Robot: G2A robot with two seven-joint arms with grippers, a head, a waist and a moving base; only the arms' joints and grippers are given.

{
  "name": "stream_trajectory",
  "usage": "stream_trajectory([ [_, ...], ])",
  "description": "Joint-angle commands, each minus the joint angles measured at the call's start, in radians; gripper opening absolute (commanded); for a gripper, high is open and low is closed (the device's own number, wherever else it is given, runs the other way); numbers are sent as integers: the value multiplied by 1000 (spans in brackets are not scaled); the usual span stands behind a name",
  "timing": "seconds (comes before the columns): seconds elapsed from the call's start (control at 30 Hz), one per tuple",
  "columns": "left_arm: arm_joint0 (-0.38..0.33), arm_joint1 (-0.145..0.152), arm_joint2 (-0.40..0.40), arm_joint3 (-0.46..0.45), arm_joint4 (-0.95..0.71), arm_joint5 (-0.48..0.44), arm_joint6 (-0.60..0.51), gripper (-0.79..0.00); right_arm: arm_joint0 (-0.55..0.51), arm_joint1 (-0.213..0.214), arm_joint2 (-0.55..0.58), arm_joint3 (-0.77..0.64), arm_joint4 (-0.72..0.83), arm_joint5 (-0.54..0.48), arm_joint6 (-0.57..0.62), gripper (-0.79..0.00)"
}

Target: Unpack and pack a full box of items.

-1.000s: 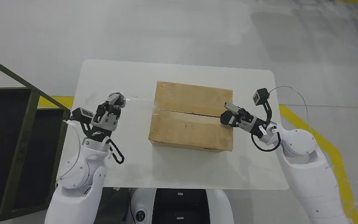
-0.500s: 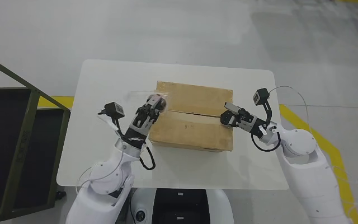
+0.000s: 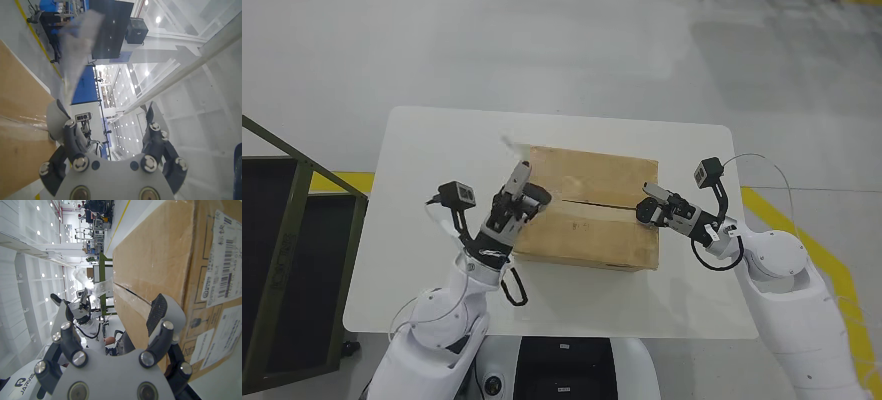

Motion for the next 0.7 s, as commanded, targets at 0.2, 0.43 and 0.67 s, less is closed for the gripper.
stream_trajectory([
  [0.2, 20, 5, -6, -13, -32, -89, -90, 0, 0, 0, 0, 0, 0, 0, 0, 0],
  [0.43, 71, 13, -96, 1, -127, -131, -114, 0, 0, 0, 0, 0, 0, 0, 0, 0],
  [0.67, 113, 25, -279, 34, -206, -130, -147, 0, 0, 0, 0, 0, 0, 0, 0, 0],
])
